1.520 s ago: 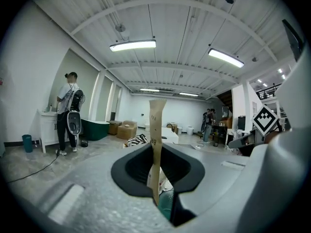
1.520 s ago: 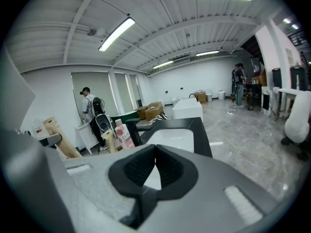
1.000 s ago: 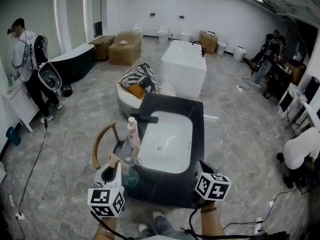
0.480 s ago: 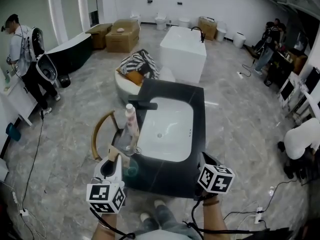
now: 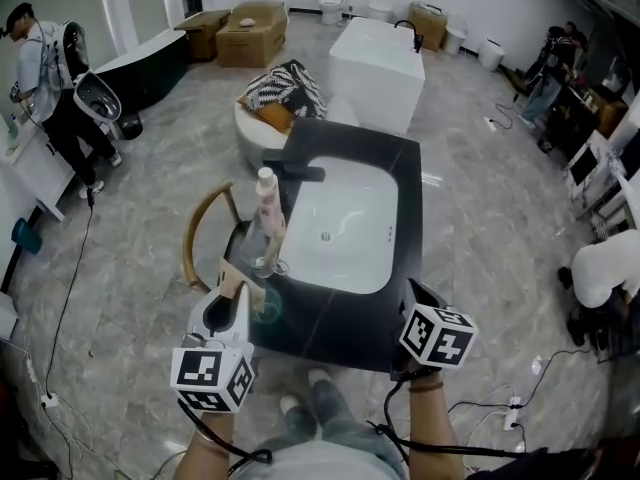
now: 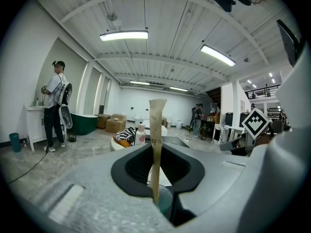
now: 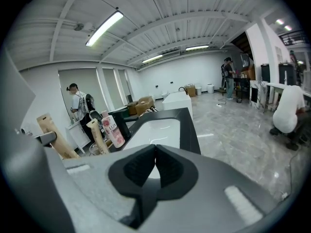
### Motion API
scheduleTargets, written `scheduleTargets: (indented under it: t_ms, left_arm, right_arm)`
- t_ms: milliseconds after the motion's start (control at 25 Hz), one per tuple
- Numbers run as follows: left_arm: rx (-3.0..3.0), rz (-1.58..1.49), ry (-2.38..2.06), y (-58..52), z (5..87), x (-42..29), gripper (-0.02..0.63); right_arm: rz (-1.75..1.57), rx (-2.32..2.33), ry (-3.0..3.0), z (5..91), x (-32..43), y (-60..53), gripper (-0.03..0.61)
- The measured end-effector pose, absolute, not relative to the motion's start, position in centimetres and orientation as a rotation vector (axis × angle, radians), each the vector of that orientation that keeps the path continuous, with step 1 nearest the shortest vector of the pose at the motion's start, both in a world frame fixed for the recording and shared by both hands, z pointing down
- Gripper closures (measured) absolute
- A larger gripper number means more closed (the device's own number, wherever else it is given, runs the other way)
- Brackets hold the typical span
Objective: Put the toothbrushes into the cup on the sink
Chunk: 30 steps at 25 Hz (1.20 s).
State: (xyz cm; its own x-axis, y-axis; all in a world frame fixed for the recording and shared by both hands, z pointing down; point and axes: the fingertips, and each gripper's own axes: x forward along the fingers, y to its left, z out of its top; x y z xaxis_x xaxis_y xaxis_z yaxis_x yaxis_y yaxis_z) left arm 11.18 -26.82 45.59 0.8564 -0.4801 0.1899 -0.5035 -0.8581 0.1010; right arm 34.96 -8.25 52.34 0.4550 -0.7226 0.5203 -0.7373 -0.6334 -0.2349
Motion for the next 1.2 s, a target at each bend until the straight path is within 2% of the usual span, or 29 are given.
scheduleTargets:
  t_ms: [960,1200]
  left_arm:
    - [2.812,0.356,-0.676,-27.0,49.8,12.3,0.565]
    - [2.832,0.333,-0.621,-26.3,48.9,12.4,0.486]
  right_arm:
    - [0.998,2.598,-1.328,54.6,34.0,-9.7,0.574]
    - [0.994,2.580,-1.360,54.4,33.6,-10.3,0.574]
